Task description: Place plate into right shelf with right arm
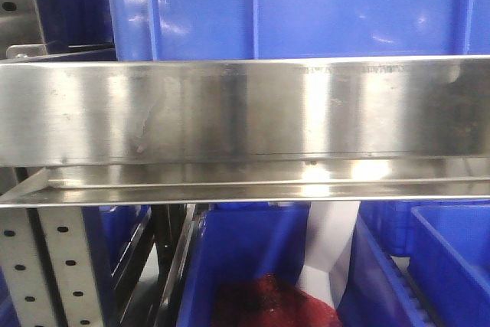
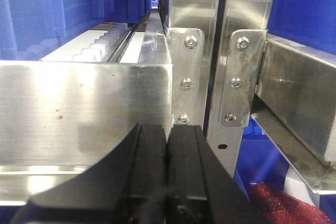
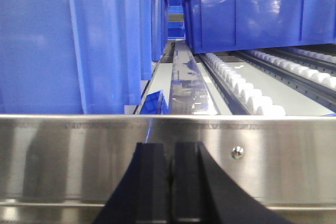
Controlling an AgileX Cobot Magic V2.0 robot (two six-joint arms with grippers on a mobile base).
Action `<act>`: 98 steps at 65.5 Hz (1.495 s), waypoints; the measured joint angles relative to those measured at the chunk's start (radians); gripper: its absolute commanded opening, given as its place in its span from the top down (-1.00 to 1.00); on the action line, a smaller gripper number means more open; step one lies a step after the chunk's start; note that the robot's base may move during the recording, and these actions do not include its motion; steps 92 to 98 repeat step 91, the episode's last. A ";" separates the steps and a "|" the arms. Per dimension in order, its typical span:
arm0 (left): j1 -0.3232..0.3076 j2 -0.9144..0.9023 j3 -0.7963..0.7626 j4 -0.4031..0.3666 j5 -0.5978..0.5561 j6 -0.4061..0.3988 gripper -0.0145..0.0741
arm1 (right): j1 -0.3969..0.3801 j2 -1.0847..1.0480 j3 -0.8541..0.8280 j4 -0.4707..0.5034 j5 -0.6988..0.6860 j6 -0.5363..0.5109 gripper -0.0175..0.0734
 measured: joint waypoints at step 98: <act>0.000 0.000 0.000 0.000 0.000 0.000 0.78 | 0.000 0.000 0.000 0.000 0.042 0.005 0.49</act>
